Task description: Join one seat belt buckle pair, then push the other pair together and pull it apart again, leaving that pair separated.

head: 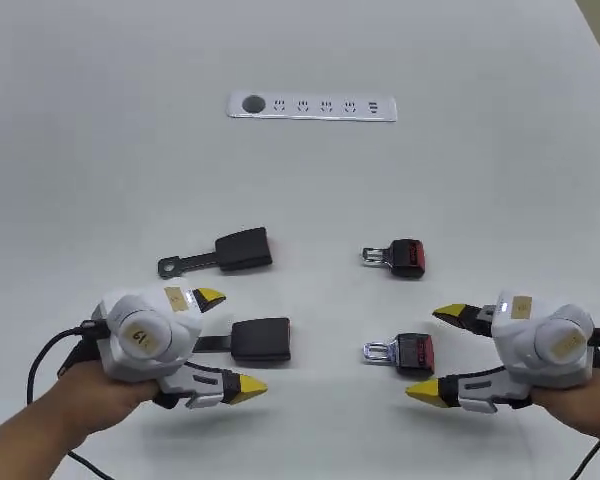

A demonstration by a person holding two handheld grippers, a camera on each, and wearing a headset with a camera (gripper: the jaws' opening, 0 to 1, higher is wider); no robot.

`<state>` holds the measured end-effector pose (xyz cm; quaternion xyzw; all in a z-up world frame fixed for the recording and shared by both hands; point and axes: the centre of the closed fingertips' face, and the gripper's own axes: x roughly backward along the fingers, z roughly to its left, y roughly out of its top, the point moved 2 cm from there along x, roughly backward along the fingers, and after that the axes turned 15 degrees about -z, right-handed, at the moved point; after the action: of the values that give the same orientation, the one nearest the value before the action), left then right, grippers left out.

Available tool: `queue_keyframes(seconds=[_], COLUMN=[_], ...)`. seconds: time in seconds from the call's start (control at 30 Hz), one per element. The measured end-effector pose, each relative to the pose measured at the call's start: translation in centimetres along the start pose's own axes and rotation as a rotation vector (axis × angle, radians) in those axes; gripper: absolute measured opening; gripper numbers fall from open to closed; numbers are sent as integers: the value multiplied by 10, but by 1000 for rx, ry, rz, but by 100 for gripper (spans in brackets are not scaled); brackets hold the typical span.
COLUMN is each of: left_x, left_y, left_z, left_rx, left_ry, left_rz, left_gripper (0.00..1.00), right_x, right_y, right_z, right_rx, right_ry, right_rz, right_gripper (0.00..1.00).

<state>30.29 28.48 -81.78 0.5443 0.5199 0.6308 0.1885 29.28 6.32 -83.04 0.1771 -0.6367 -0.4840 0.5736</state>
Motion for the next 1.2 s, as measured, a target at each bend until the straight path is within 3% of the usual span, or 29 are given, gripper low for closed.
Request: queue_keyframes(seconds=[0.07,0.13,0.27,0.33,0.47,0.53,0.7,0.77,0.87,0.93,1.07,1.1,1.2], left_x=[-3,-8,-12,-14,-15,-17,-19,-19,-19,-18,-18,-19,-19], left_y=[-3,-8,-9,-14,-20,-22,-19,-19,-20,-20,-20,-20,-21], left_z=[3,3,5,8,3,4,5,9,8,8,8,8,7], left_rx=[-21,-33,-49,-99,-138,-160,-189,-239,-231,-240,-257,-264,-297], left_ry=[-3,-27,-54,-69,-113,-106,-116,-122,-133,-143,-167,-174,-220], left_rz=[11,45,53,84,113,106,98,112,115,109,106,105,118], left_gripper=[65,65,63,59,50,43,41,37,36,35,34,34,34], right_x=[-1,-3,-6,-7,-8,-8,-6,-7,-8,-9,-9,-10,-11], right_y=[-2,-4,-5,-6,-8,-11,-12,-12,-13,-12,-13,-12,-12], right_z=[1,1,0,0,2,1,-1,1,2,2,0,0,-1], right_rx=[2,20,38,44,57,70,70,84,131,121,145,208,181], right_ry=[18,47,81,95,127,136,147,160,175,173,176,202,206], right_rz=[12,36,57,66,86,101,111,117,130,130,146,142,164], right_gripper=[67,66,63,63,60,58,53,50,44,42,35,35,34])
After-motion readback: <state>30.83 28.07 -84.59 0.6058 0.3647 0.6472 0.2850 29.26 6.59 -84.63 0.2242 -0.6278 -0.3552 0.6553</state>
